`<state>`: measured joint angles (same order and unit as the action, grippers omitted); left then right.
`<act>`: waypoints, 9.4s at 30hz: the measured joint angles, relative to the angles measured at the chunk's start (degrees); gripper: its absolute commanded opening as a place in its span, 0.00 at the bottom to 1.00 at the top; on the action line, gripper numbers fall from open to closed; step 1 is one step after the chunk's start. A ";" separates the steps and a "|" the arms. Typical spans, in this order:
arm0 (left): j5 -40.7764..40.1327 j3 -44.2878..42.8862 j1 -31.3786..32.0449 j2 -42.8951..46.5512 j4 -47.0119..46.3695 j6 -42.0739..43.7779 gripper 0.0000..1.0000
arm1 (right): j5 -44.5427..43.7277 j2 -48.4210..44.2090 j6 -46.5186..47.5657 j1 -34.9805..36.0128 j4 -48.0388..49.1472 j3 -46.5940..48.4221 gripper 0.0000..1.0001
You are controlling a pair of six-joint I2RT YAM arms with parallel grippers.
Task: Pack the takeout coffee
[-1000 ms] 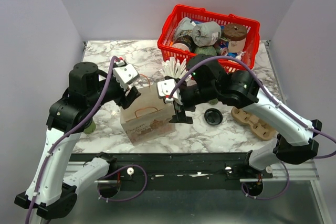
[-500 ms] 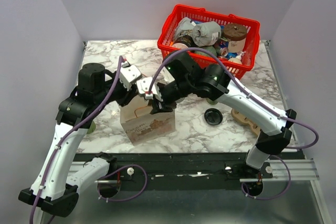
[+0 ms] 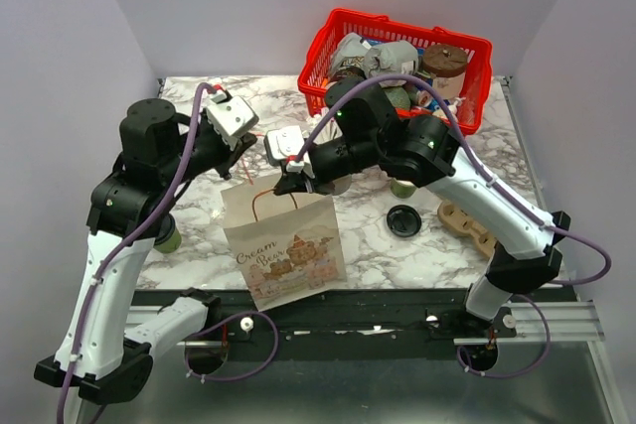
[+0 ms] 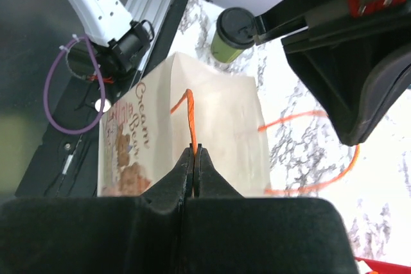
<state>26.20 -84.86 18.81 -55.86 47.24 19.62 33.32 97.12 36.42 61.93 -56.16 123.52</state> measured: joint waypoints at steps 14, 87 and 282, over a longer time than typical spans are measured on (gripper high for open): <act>-5.81 -7.65 -0.59 -2.12 -0.90 0.94 0.53 | -3.56 -2.45 0.90 0.00 5.57 2.25 0.01; 6.91 23.96 -1.22 22.01 10.84 21.55 0.00 | -33.46 -20.22 -5.79 -9.92 21.81 -28.24 1.00; -20.13 11.91 -45.75 -29.05 29.38 40.85 0.99 | -5.88 -9.35 -12.39 -18.88 2.89 -16.72 1.00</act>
<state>6.07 -72.95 -26.94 -84.90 76.62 60.47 27.44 87.77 24.03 43.05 -53.28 106.80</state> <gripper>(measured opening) 0.987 0.997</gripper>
